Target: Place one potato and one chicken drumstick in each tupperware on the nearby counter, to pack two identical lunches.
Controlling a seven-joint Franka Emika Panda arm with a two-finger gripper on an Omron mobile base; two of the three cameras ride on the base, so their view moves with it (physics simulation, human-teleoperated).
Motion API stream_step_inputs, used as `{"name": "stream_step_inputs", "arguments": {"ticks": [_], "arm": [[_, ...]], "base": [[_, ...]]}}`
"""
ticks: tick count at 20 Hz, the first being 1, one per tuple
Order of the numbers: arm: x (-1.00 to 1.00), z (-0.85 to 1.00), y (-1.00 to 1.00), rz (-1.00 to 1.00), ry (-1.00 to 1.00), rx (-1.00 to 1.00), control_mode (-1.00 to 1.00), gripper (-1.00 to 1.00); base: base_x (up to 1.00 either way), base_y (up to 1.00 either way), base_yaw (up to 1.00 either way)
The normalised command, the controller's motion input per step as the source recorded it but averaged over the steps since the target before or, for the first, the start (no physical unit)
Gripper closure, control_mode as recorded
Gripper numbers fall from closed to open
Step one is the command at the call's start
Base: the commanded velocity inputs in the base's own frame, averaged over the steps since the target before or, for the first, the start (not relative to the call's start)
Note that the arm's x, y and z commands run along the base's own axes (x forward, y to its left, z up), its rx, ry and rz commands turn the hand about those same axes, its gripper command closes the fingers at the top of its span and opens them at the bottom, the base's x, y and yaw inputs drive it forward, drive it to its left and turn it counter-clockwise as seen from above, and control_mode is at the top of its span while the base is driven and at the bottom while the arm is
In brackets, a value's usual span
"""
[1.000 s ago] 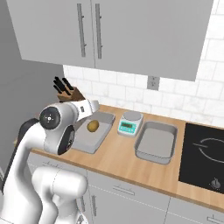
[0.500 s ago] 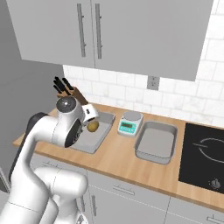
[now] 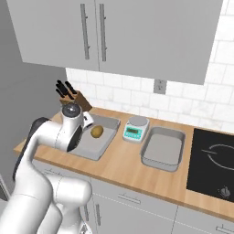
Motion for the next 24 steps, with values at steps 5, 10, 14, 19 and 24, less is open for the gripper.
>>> {"name": "stream_step_inputs", "arguments": {"ticks": [5, 10, 14, 19, 24], "arm": [[0.48, -0.04, 0.15, 0.04, 0.14, 0.0, -1.0, 1.0], [0.59, -0.16, -0.17, 0.0, 0.11, 0.0, -1.0, 1.0], [0.42, -0.42, -0.27, 0.01, 0.06, 0.0, -1.0, 1.0], [0.02, -0.48, 0.05, 0.01, 0.03, 0.0, -1.0, 1.0], [0.15, -0.34, 0.21, 0.01, 0.0, 0.0, -1.0, 1.0]], "base": [[0.0, 0.0, 0.0], [0.0, 0.0, 0.0], [0.0, 0.0, 0.0], [0.0, 0.0, 0.0], [0.0, 0.0, 0.0]]}}
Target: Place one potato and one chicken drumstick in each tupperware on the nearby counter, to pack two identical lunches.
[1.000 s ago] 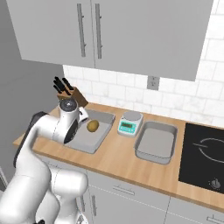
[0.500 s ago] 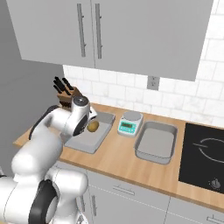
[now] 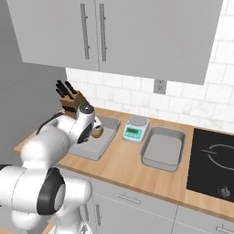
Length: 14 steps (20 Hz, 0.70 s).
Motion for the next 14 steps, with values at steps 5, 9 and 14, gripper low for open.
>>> {"name": "stream_step_inputs", "arguments": {"ticks": [5, 9, 14], "arm": [[0.42, -0.26, 0.0, 0.0, 0.0, 0.0, -1.0, 1.0], [0.47, -0.3, 0.0, 0.0, 0.0, 0.0, -1.0, 1.0], [0.51, -0.22, 0.0, 0.0, 0.01, 0.0, -1.0, 1.0]], "base": [[0.0, 0.0, 0.0], [0.0, 0.0, 0.0], [0.0, 0.0, 0.0]]}}
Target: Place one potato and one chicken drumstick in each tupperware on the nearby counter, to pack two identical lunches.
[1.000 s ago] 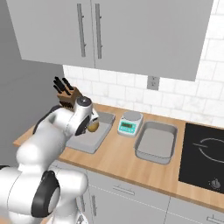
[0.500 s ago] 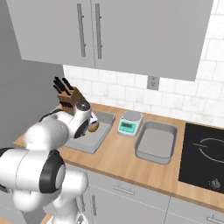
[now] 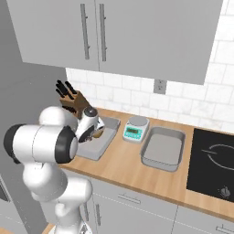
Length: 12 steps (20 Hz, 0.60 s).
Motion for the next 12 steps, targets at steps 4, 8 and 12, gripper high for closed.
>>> {"name": "stream_step_inputs", "arguments": {"ticks": [4, 8, 12], "arm": [[0.45, -0.16, 0.0, 0.0, 0.05, 0.0, -1.0, -1.0], [0.07, -0.11, -0.01, 0.0, 0.06, 0.0, -1.0, -1.0], [0.0, 0.23, -0.01, 0.0, 0.0, 0.0, -1.0, -1.0]], "base": [[0.0, 0.0, 0.0], [0.0, 0.0, 0.0], [0.0, 0.0, 0.0]]}}
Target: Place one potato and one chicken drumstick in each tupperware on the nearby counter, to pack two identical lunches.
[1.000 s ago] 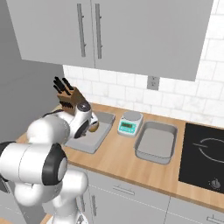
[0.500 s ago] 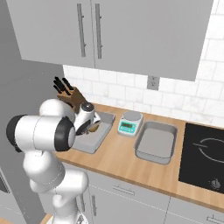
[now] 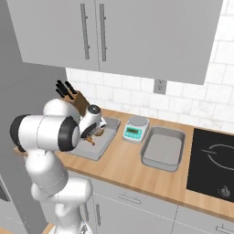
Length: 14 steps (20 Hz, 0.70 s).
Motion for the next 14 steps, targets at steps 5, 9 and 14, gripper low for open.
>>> {"name": "stream_step_inputs", "arguments": {"ticks": [5, 9, 14], "arm": [[-0.56, 0.97, 0.04, 0.01, -0.01, -0.02, -1.0, -1.0], [-0.99, 0.69, 0.28, -0.06, 0.0, -0.04, -1.0, -1.0], [-1.0, 0.61, 0.11, -0.3, -0.07, 0.0, -1.0, -1.0]], "base": [[0.0, 0.0, 0.0], [0.0, 0.0, 0.0], [0.0, 0.0, 0.0]]}}
